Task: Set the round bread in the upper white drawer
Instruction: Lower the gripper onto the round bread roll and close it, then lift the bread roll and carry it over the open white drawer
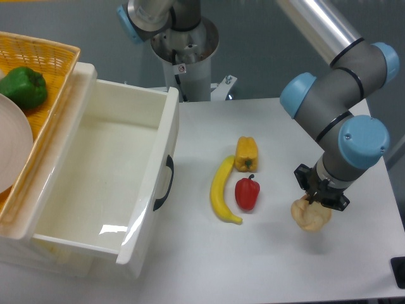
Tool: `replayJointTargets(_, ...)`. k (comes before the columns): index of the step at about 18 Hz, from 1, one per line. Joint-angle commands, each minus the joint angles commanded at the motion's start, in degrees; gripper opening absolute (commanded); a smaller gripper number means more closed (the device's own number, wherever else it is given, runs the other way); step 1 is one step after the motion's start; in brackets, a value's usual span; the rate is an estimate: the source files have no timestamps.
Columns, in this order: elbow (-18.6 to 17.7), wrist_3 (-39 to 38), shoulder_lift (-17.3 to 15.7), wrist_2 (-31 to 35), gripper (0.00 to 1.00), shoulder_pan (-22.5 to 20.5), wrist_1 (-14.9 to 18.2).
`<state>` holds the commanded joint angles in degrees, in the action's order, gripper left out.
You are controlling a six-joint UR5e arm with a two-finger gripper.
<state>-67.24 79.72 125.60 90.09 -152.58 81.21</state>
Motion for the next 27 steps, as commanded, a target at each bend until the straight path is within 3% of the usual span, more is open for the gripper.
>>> replayJointTargets(7,0.0,-0.61,-0.17,-1.14,0.0,0.52,-0.09)
replayJointTargets(11,-0.61,-0.88,-2.19,-4.39,0.0,0.7,0.09)
replayJointTargets(18,-4.22,-10.01,-11.32,-15.98,0.0,1.67,-0.26)
replayJointTargets(27,-9.31,-18.98,-23.1,-25.93,0.0,4.47,-0.26)
